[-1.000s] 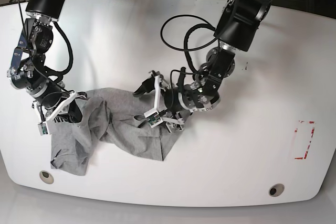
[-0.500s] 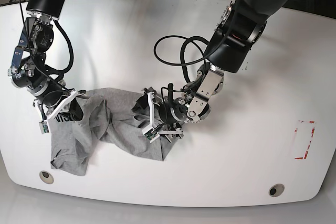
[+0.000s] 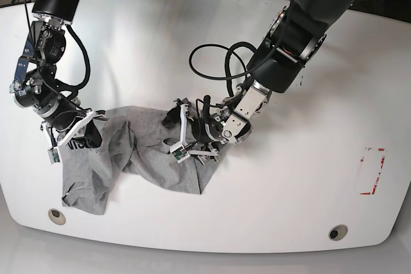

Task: Layout the t-shirt on the table in an organized manner, then fold the t-shirt properly
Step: 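Move the left gripper to the bunched shirt middle and grasp it, then pull the grasped fabric with the left gripper away from the right gripper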

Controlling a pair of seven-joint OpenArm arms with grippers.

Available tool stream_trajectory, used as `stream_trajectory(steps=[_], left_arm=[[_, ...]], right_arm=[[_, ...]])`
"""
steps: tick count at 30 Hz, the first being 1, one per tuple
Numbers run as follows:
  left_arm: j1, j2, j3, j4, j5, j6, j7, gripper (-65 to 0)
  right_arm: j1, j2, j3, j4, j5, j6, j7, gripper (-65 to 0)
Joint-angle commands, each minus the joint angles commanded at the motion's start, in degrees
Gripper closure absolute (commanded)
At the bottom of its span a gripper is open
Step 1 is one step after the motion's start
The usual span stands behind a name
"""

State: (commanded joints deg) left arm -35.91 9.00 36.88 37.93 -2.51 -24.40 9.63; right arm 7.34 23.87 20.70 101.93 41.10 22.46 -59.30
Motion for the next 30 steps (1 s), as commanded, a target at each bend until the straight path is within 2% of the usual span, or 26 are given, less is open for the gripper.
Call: stream_trajectory(steps=[2,4,5,8,12,19,25,26,30], left_arm=[[0.0,0.0,1.1,0.1,0.0,3.1,0.0,-47.5],[0.0,0.0,1.6,0.1,0.0,5.1,0.0,-42.9],[0.0,0.0,1.7,0.1,0.0,5.7,0.0,-41.5],[0.0,0.0,1.7,0.2,-0.1,7.6,0.0,-31.8],[0.0,0.0,1.6,0.3,-0.2,7.8,-1.0,-23.1],[0.0,0.0,1.3,0.4,-0.2,7.9,-1.1,-16.6],[0.7,0.0,-2.9,4.6,-0.1,7.9,-0.5,-2.7],[1.4,0.0,-3.4,5.2,0.0,7.9,0.4,-1.2],[2.4,0.0,-5.3,9.2,0.0,7.9,6.8,-2.6]], right_arm=[[0.0,0.0,0.7,0.0,0.1,0.00,0.0,0.0],[0.0,0.0,0.7,0.0,0.1,0.00,0.0,0.0],[0.0,0.0,0.7,0.0,0.1,0.00,0.0,0.0],[0.0,0.0,0.8,0.0,0.1,0.00,0.0,0.0],[-0.1,0.0,0.8,0.0,0.1,0.00,0.0,0.0],[-0.1,0.0,0.8,0.0,0.1,0.00,0.0,0.0],[-0.6,0.0,0.8,0.1,0.1,0.00,0.0,0.0],[-0.7,0.0,0.8,0.1,0.1,0.00,0.0,0.0],[-0.9,0.0,0.8,0.2,0.1,0.00,0.0,0.0]])
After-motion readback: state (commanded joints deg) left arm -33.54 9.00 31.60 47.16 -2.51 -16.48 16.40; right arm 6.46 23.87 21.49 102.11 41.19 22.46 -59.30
